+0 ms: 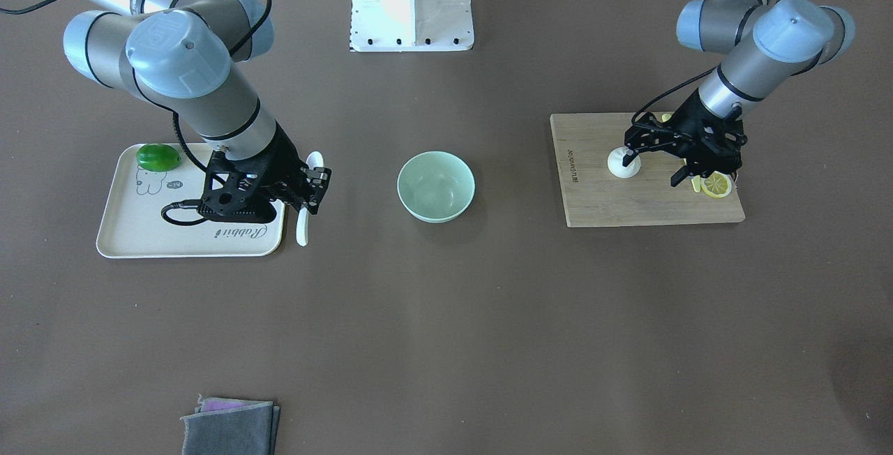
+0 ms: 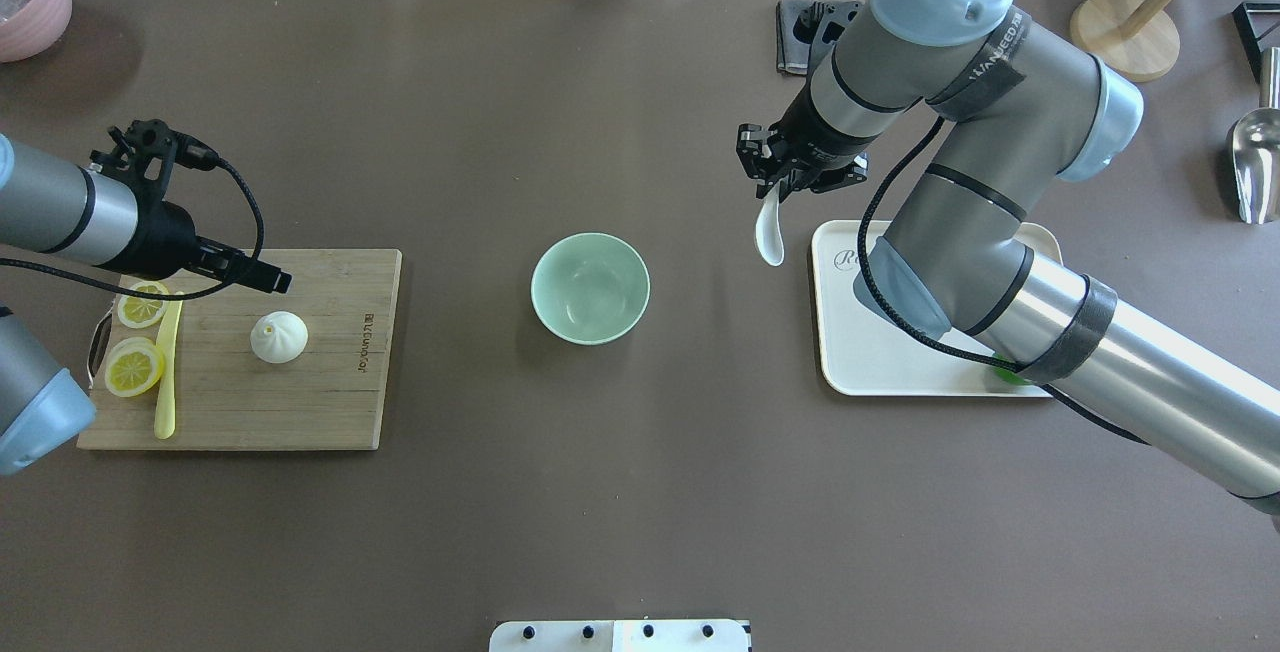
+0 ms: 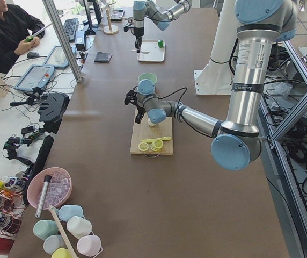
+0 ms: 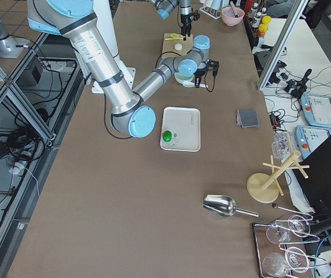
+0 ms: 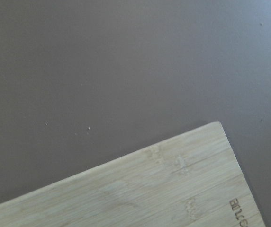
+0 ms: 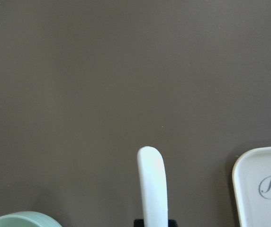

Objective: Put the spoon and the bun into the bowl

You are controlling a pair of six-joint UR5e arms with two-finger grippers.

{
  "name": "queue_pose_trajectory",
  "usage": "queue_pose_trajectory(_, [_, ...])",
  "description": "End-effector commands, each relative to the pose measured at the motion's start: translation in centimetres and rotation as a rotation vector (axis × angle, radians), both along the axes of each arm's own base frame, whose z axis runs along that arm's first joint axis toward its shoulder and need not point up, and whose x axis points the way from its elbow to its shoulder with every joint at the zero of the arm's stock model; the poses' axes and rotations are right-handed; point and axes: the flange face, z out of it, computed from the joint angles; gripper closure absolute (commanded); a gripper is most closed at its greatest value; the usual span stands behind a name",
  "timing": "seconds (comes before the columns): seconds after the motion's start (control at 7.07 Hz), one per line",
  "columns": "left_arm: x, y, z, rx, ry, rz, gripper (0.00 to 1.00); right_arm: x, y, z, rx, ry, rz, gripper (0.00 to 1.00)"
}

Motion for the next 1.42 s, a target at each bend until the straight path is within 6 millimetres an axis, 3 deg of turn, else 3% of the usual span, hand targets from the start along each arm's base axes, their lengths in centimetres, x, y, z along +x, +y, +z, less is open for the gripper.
queue_pose_trajectory(0.0, [4.2,3.2,0.5,0.013,-0.030,-0.003,0.02,-1.6,0.5,-1.8,-0.019,-0.014,0.017,1.00])
queue_pose_trajectory(0.28, [4.1,3.8,1.2,0.016,-0.040,0.000,0.03,-2.3,0.9,-3.8,-0.035,-0.041,0.031,1.00])
queue_pose_trajectory(0.42, [3.8,4.1,1.5,0.021,-0.036,0.002,0.26,-2.9,1.2,-5.0,-0.046,-0.054,0.037,1.00])
queue_pose_trajectory(0.71, [3.6,4.2,1.8,0.019,-0.034,-0.002,1.00,-3.4,1.3,-5.4,-0.054,-0.055,0.052,1.00])
queue_pose_trajectory(0.85, [3.2,4.4,0.6,0.023,-0.012,-0.009,1.00,-3.4,1.2,-5.5,-0.052,-0.058,0.052,1.00])
queue_pose_trajectory(0.99, [2.2,4.7,-2.1,0.044,0.029,-0.008,1.00,-3.9,1.7,-5.8,-0.055,-0.061,0.053,1.00])
queue_pose_trajectory(1.27, [-0.7,2.2,-5.8,0.021,0.133,0.033,1.00,-7.0,3.5,-8.1,-0.024,-0.058,0.092,1.00])
